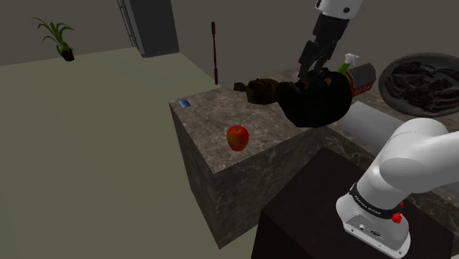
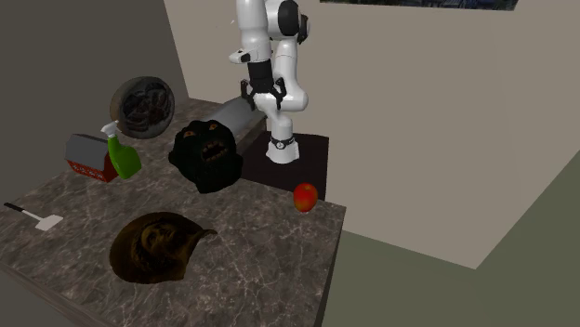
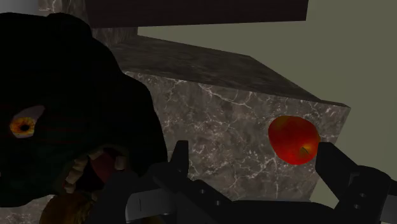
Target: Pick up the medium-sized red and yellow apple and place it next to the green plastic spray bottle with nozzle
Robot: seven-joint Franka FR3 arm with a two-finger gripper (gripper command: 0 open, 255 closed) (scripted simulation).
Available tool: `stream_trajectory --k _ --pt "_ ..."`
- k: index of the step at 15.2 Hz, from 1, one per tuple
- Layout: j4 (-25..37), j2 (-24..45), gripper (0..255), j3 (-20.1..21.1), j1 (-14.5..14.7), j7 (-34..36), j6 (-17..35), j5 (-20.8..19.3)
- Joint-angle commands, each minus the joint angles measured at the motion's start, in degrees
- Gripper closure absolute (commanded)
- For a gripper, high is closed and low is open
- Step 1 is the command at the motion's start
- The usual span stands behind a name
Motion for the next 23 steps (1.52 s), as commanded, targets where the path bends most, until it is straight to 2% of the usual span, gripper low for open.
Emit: stream_trajectory --k 1,6,12,17,21,23 --pt "0.0 0.0 0 0.0 0.0 0.0 0.0 0.0" --pt "-0.3 7.0 0 6.6 0.6 8.0 5.6 2.1" --pt "2.2 18.0 0 13.9 0.7 17.9 11.8 2.8" --pt "6.6 28.9 0 19.2 0.3 26.6 16.0 1.3" --pt "11.5 38.6 0 22.7 0.1 34.0 18.4 -1.6" --pt "11.8 40.3 0 23.1 0.2 35.2 19.4 -2.2"
